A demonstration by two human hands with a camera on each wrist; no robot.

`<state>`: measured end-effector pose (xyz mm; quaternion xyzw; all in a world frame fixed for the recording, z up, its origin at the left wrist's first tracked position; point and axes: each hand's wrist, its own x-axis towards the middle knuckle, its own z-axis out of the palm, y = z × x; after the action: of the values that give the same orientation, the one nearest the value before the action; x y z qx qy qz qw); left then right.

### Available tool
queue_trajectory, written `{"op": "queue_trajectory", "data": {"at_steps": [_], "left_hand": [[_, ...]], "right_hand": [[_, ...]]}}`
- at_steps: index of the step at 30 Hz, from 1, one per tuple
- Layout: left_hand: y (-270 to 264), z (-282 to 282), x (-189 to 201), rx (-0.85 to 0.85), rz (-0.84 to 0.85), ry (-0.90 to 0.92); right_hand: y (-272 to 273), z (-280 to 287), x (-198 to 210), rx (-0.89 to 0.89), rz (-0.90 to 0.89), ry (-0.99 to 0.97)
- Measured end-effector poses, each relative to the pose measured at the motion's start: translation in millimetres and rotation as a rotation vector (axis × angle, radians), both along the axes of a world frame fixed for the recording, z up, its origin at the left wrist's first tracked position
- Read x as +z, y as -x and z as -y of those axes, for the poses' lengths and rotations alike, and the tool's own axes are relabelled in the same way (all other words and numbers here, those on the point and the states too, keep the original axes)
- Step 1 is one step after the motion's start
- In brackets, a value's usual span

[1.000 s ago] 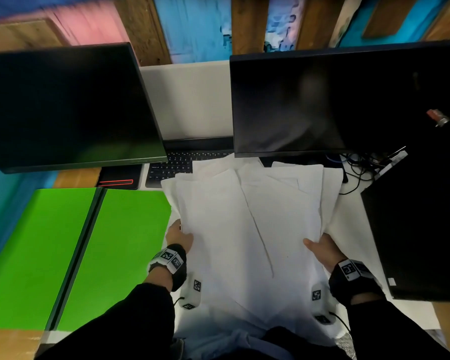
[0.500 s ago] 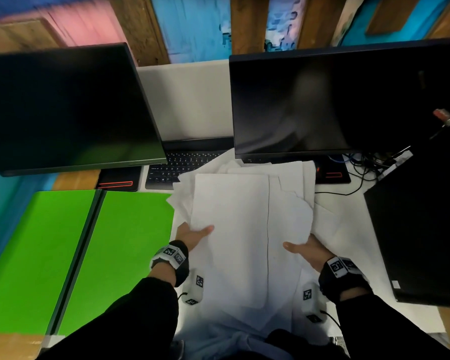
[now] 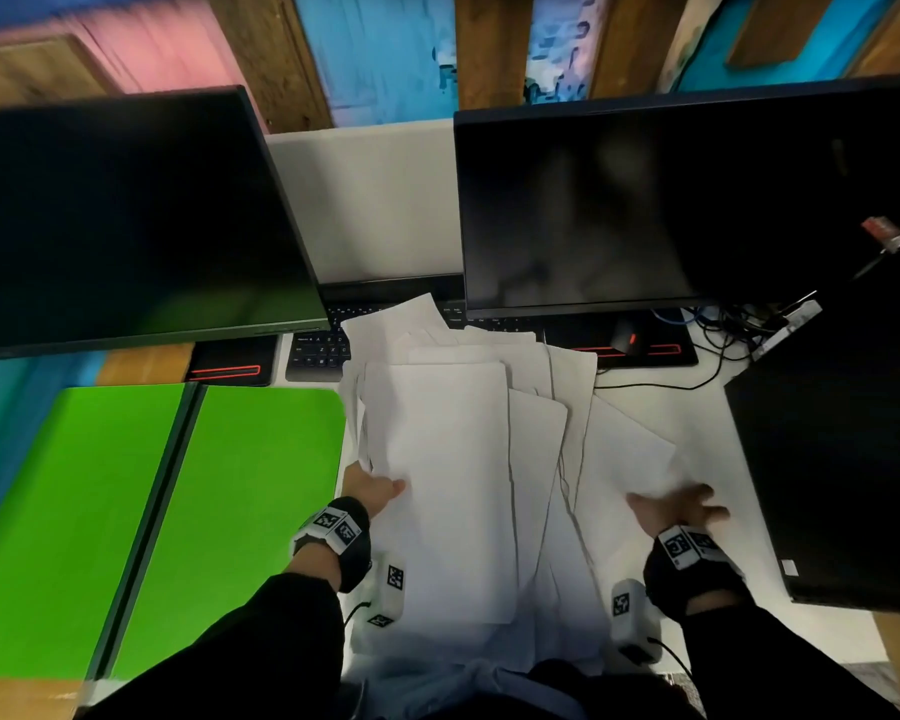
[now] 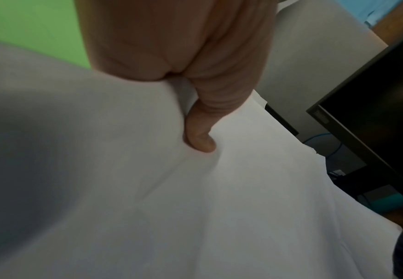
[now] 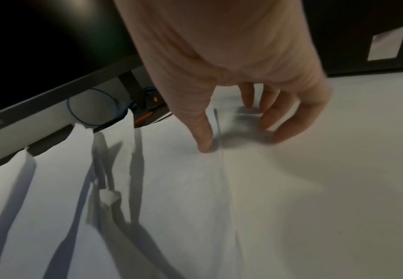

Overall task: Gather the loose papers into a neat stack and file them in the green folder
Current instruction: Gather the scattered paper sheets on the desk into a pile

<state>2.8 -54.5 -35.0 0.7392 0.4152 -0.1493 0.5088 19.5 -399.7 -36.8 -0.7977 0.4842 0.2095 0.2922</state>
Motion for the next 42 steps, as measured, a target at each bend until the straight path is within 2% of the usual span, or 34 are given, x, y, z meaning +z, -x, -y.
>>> {"op": "queue_trajectory", "data": {"at_steps": [3, 6, 8, 11, 15, 17, 19, 20, 22, 25, 28, 33, 37, 40, 42], "left_hand": [[-2, 8, 4, -0.006, -0.014, 0.027], [-4, 10, 6, -0.058, -0.025, 0.106], [-6, 6, -5, -0.086, 0.005, 0.151], [-9, 13, -5, -0.107, 0.023, 0.137], [-5, 18, -1, -0.166, -0.025, -0.067], [-2, 13, 4, -0.182, -0.086, -0.276], [1, 7, 12, -0.196, -0.137, -0.507], [2, 4, 12, -0.201, -0.145, -0.553], [2, -1, 11, -0.191, -0.138, -0.471], [-1, -1, 6, -0.143, -0.082, -0.255], [2, 4, -1, -0.189, -0.066, -0.144], [12, 15, -10, -0.145, -0.079, 0.133], [13, 10, -17, -0.131, -0.146, 0.191], [12, -10, -46, -0.118, -0.172, 0.191], [17, -14, -35, -0.137, -0.181, 0.228]], "right_hand": [[-8, -12, -17, 0.012, 0.108, -0.15], [-20, -17, -26, 0.23, 0.147, -0.229], [-26, -20, -22, 0.288, 0.236, -0.261], [-29, -29, -9, 0.09, 0.395, -0.488], [-26, -38, -4, -0.111, 0.303, -0.635], [-20, -40, -2, -0.004, 0.287, -0.508], [-12, -39, -2, 0.141, 0.258, -0.223], [-8, -40, -2, 0.158, 0.231, -0.115], [-2, -42, -2, 0.111, 0.188, -0.057], [-1, -44, -4, 0.037, 0.259, -0.181], [-1, -47, -7, 0.056, 0.335, -0.304], [0, -49, -20, 0.124, 0.236, -0.489], [8, -56, -3, 0.216, 0.259, -0.659], [9, -60, 3, 0.157, 0.283, -0.793], [11, -62, 11, 0.116, 0.327, -0.91]]}}
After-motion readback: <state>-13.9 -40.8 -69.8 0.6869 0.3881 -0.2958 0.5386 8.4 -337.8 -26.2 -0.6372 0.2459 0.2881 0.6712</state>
